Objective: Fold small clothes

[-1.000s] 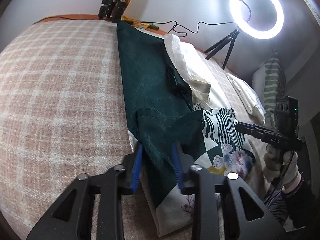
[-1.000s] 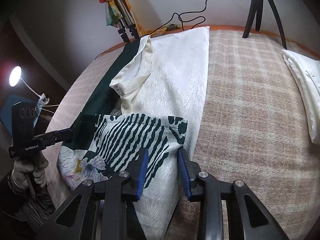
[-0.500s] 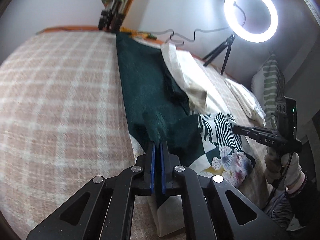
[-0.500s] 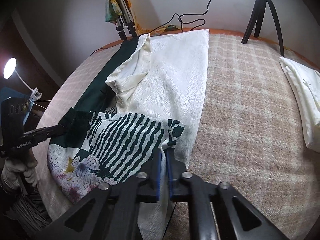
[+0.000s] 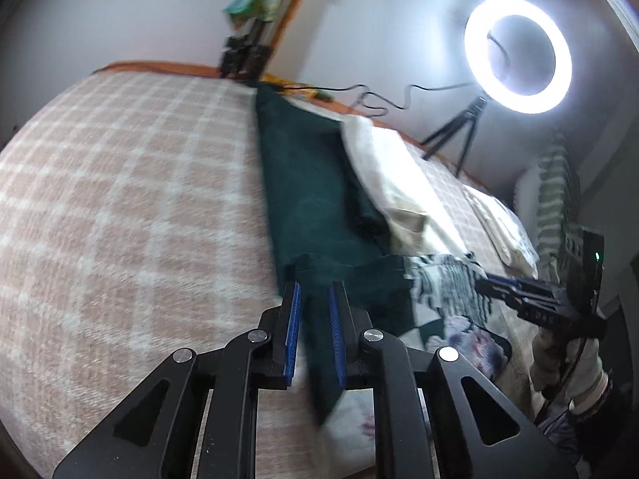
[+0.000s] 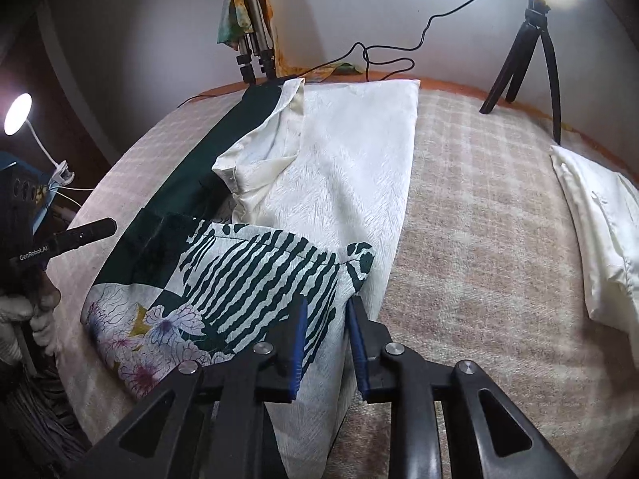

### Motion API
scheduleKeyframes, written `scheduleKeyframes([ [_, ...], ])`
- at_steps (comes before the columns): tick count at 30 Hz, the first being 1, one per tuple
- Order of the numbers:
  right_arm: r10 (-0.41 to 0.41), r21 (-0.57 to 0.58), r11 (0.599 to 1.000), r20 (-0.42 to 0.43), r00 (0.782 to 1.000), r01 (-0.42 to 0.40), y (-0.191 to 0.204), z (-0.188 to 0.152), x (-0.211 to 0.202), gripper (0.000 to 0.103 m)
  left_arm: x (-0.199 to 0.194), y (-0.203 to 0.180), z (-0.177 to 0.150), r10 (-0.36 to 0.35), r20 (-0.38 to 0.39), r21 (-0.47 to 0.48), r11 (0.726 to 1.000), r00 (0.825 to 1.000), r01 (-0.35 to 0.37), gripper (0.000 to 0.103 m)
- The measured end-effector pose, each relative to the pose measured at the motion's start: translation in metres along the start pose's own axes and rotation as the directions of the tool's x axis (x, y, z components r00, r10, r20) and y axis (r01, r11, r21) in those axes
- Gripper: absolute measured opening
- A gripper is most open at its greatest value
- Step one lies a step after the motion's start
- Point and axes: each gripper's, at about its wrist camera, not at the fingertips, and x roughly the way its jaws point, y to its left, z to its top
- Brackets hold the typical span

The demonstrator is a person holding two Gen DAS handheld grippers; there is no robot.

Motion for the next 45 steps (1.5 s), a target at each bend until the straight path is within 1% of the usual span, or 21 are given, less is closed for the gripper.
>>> scheduleKeyframes([
  [4,-0.007,-0.008,1.000,0.017,1.000,0.008,0.001,0.002,-0.004,0.022,0.011,-0.026,-0.003,-0.041,-0.033,0.083,0.996,0.999,0.044,0.013],
  [6,-0.001,-0.001,1.000,0.012,1.000,0.001,0.000,0.002,-0.001,0.022,0.021,-0.034,-0.007,-0.042,-0.075,0.112,0.992,0.996,0.051,0.013],
  [9,0.023,0.002,1.000,0.007,1.000,-0.023,-0.001,0.003,0.004,0.022,0.039,-0.034,-0.012,0.055,-0.118,0.131,0.991,0.991,-0.040,0.012],
  [10,0.023,-0.008,1.000,0.009,1.000,-0.023,0.000,0.003,0.005,0.022,0.038,-0.028,-0.011,0.069,-0.095,0.125,0.991,0.993,-0.056,0.013],
  [11,-0.007,-0.025,1.000,0.007,1.000,0.007,0.001,0.004,0.007,0.022,0.038,-0.025,-0.010,0.100,-0.085,0.122,0.989,0.991,-0.090,0.013],
  [12,-0.061,-0.048,0.997,0.009,0.998,0.062,0.002,0.005,0.009,0.022,0.035,-0.019,-0.007,0.124,-0.065,0.101,0.988,0.990,-0.117,0.012],
  [14,-0.156,-0.063,0.986,-0.009,0.988,0.156,-0.002,0.005,0.013,0.022,0.031,-0.009,-0.003,0.118,-0.057,0.051,0.992,0.991,-0.115,0.013],
  [16,-0.173,-0.044,0.984,-0.011,0.985,0.173,-0.007,0.004,0.012,0.022,0.025,-0.007,-0.003,0.131,-0.037,0.048,0.990,0.991,-0.129,0.013],
  [18,-0.197,-0.041,0.979,0.006,0.980,0.197,-0.007,0.003,0.006,0.022,0.019,-0.010,-0.004,0.118,-0.022,0.060,0.991,0.993,-0.117,0.013],
  [19,-0.191,-0.044,0.980,0.025,0.981,0.192,-0.004,0.002,0.001,0.022,0.017,-0.012,-0.004,0.107,-0.022,0.069,0.992,0.994,-0.105,0.013],
  [20,-0.162,-0.048,0.985,0.047,0.986,0.164,0.000,0.002,-0.005,0.022,0.014,-0.014,-0.005,0.084,-0.021,0.075,0.994,0.996,-0.082,0.013],
  [23,-0.052,-0.074,0.996,0.085,0.995,0.059,0.017,-0.003,-0.022,0.022,-0.001,-0.025,-0.015,0.038,-0.017,0.129,0.991,0.999,-0.036,0.016],
  [24,-0.015,-0.083,0.996,0.097,0.995,0.023,0.023,-0.007,-0.027,0.022,-0.006,-0.031,-0.020,0.026,-0.017,0.163,0.986,1.000,-0.023,0.018],
  [26,0.037,-0.103,0.994,0.100,0.994,-0.026,0.034,-0.016,-0.033,0.022,-0.012,-0.042,-0.035,0.023,-0.021,0.240,0.971,0.999,-0.018,0.019],
  [28,0.030,-0.141,0.990,0.079,0.996,-0.019,0.045,-0.030,-0.033,0.022,-0.009,-0.049,-0.053,0.038,-0.062,0.304,0.953,0.997,-0.018,0.019],
  [30,-0.018,-0.176,0.984,0.050,0.999,0.026,0.049,-0.044,-0.027,0.022,0.000,-0.048,-0.063,0.071,-0.099,0.324,0.945,0.993,-0.035,0.019],
  [32,-0.055,-0.161,0.985,0.010,0.998,0.056,0.041,-0.055,-0.021,0.023,-0.005,-0.043,-0.064,0.065,-0.080,0.322,0.946,0.995,-0.036,0.019],
  [33,-0.047,-0.137,0.989,0.001,0.999,0.046,0.034,-0.059,-0.022,0.023,-0.007,-0.040,-0.062,0.084,-0.082,0.320,0.946,0.993,-0.054,0.019],
  [37,-0.030,-0.053,0.998,0.007,1.000,0.030,0.012,-0.057,-0.035,0.025,-0.019,-0.016,-0.049,0.090,-0.068,0.204,0.976,0.994,-0.075,0.019],
  [41,-0.018,-0.003,1.000,0.051,0.999,0.019,-0.001,-0.042,-0.048,0.025,-0.032,-0.006,-0.025,0.094,-0.010,0.156,0.984,0.996,-0.091,0.019],
  [45,-0.021,0.017,1.000,0.110,0.994,0.019,-0.009,-0.019,-0.058,0.036,-0.039,-0.001,0.007,0.064,0.033,0.119,0.991,0.997,-0.067,0.019],
])
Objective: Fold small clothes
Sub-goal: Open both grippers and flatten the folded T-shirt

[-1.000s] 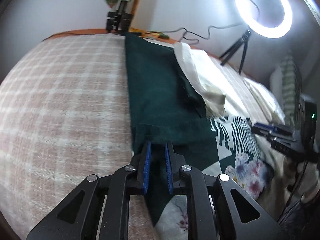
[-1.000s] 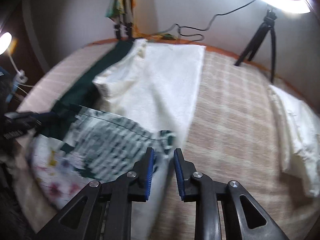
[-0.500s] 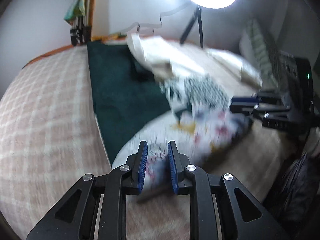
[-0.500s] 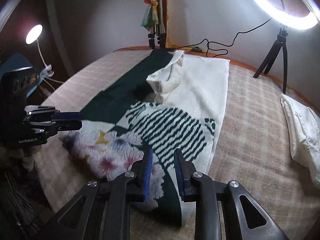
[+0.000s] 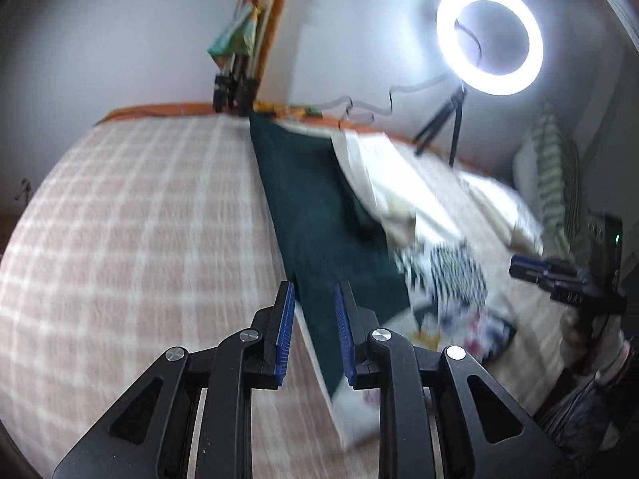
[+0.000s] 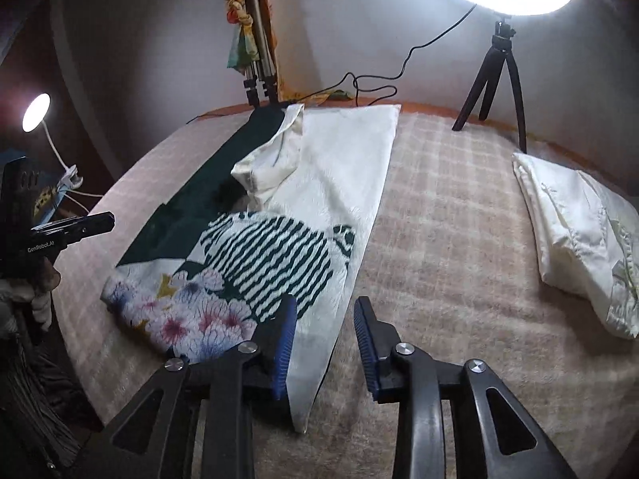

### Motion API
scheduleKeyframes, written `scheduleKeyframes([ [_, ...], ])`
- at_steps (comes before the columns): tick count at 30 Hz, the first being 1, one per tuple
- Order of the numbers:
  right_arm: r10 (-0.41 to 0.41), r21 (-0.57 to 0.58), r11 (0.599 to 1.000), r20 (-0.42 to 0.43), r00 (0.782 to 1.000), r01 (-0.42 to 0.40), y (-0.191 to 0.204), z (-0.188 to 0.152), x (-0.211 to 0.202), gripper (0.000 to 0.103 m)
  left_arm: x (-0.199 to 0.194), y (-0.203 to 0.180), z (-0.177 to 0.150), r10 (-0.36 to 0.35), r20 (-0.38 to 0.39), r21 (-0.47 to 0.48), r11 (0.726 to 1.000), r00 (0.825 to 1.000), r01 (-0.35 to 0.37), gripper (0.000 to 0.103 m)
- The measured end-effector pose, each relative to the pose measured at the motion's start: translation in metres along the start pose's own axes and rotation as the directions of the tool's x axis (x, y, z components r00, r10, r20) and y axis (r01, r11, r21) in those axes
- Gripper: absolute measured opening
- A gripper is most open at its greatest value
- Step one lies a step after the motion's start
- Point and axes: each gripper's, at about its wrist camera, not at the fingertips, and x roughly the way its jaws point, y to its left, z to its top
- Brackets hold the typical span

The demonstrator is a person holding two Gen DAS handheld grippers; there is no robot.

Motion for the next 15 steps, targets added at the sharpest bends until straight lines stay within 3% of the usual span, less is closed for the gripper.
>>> scheduleKeyframes([
  [2,-0.003,0.022,1.000,0.024,1.000,0.002,-0.006,0.013,0.002,0.039,0.006,0.006,0.018,-0.004,-0.006,-0.013,1.000,1.000,0.003,0.022],
  [4,0.005,0.032,0.999,0.033,0.999,-0.006,-0.015,0.027,0.007,0.058,0.016,0.015,0.036,-0.026,-0.012,-0.052,0.998,1.000,0.025,0.044],
  [5,0.008,0.031,0.999,0.036,0.999,-0.009,-0.019,0.035,0.013,0.059,0.023,0.021,0.047,-0.033,-0.013,-0.088,0.996,0.999,0.032,0.053],
  [10,0.061,0.071,0.996,0.020,0.998,-0.063,-0.047,0.076,0.041,0.062,0.064,0.044,0.085,-0.086,-0.087,-0.184,0.981,0.992,0.069,0.053],
  [15,0.099,0.149,0.984,0.016,0.995,-0.100,-0.088,0.117,0.078,0.064,0.103,0.068,0.114,-0.064,-0.062,-0.241,0.969,0.996,0.047,0.053],
])
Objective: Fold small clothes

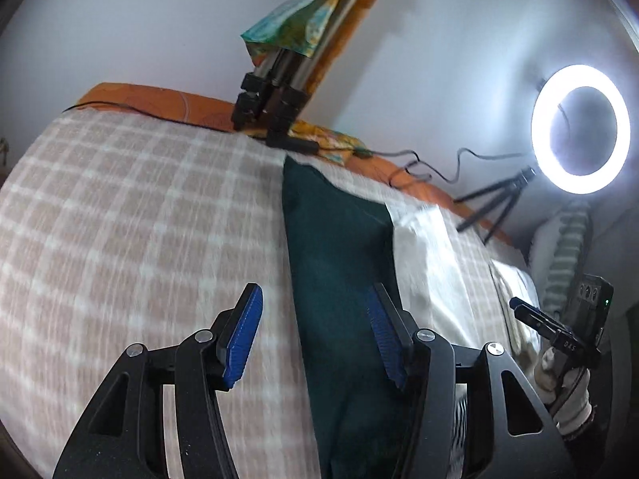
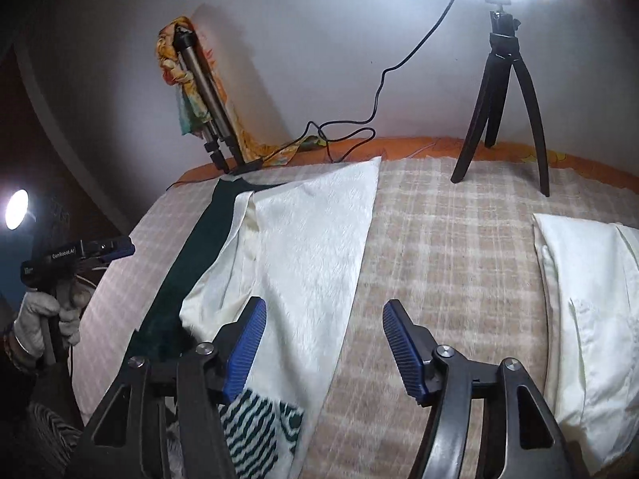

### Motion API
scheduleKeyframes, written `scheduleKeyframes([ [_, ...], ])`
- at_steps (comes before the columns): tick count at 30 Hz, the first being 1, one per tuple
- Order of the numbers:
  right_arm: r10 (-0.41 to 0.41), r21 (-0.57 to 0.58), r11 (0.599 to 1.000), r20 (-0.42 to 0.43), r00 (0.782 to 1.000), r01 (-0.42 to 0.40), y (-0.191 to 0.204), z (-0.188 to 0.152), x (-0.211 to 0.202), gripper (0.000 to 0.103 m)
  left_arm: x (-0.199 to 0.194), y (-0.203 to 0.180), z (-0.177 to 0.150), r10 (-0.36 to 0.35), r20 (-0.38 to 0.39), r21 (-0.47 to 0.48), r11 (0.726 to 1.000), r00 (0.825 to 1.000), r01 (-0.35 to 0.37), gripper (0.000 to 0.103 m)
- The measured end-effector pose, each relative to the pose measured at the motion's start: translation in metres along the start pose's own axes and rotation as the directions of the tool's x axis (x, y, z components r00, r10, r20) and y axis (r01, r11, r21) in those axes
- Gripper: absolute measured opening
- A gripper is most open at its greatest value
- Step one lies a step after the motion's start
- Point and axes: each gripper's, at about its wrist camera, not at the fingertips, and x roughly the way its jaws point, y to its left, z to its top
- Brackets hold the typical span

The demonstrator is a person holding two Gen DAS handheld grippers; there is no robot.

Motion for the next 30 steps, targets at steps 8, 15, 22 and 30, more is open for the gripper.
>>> scheduleKeyframes([
  [8,0.025,0.072,0.997,-0.022,0.999,-0.024,-0.044,0.051,0.061,0.064,0.051,0.013,0.039,-0.039,0.002,-0.007,0.999,0.999,0.039,0.053],
  [15,0.035,0.072,0.997,-0.043,0.998,-0.032,-0.052,0.078,0.110,0.064,0.088,0.013,0.052,0.014,-0.024,0.061,0.998,1.000,-0.012,0.053],
  [22,0.028,0.043,0.999,-0.061,0.998,-0.025,-0.049,0.092,0.146,0.064,0.109,0.014,0.059,-0.017,-0.003,0.086,0.996,1.000,0.017,0.053],
  [30,0.060,0.046,0.997,-0.061,0.996,-0.057,-0.050,0.103,0.165,0.028,0.126,0.006,0.068,-0.077,-0.017,0.092,0.993,0.997,0.078,0.021],
])
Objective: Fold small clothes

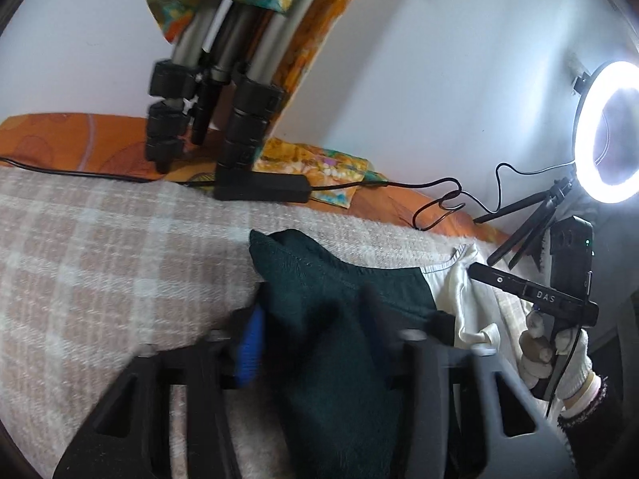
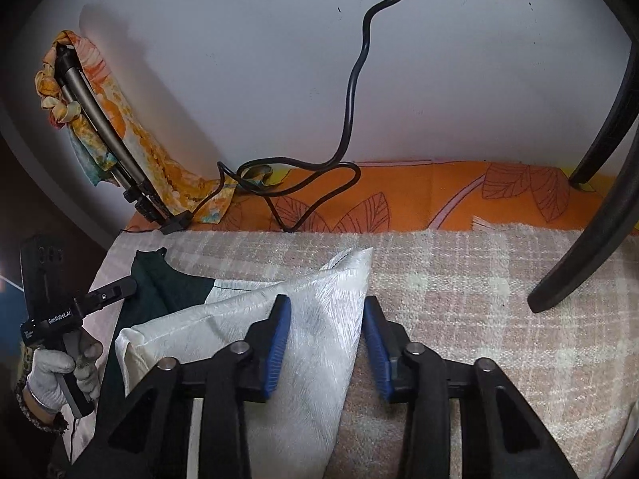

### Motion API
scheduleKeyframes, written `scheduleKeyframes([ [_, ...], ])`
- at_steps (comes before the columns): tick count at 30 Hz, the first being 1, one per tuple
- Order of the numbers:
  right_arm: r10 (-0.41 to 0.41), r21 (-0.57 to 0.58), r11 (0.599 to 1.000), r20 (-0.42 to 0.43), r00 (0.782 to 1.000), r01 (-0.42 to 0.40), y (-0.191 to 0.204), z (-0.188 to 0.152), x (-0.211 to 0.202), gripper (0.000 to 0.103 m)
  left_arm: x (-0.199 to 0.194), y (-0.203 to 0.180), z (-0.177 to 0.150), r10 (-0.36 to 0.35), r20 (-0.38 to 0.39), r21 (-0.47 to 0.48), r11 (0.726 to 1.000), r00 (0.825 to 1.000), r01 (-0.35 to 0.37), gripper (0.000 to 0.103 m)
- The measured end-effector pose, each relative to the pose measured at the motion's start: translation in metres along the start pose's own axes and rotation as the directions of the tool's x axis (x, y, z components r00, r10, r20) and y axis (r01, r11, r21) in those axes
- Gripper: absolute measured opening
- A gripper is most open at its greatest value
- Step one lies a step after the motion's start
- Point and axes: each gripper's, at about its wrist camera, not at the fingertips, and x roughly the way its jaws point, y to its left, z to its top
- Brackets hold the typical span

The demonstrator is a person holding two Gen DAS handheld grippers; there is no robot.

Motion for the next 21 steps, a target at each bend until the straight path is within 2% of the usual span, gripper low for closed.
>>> scheduleKeyframes([
  [1,0.004,0.001,1.000,-0.002,1.000,-0.004,0.000,0.001,0.001,0.016,0.003,0.001,0.001,0.003,-0.005,-0.006,1.000,1.000,-0.003,0.014],
  [2,0.001,0.001,1.000,-0.004,1.000,-0.001,0.001,0.002,0.002,0.011,0.005,0.001,0.001,0.012,-0.004,-0.007,1.000,1.000,-0.012,0.006],
  [4,-0.002,-0.003,1.000,-0.001,1.000,0.002,0.003,0.003,0.003,0.002,0.007,-0.002,0.002,0.006,0.000,-0.001,1.000,1.000,-0.006,0.003],
  [10,0.021,-0.004,1.000,0.039,0.999,-0.021,0.011,0.009,-0.011,0.001,-0.007,-0.008,0.003,-0.036,0.051,0.003,0.999,0.998,0.036,0.002],
  [21,0.067,-0.071,0.996,0.133,0.989,-0.058,0.036,0.016,-0.079,0.000,-0.061,-0.037,0.001,-0.089,0.115,0.080,0.994,0.989,0.080,0.001],
])
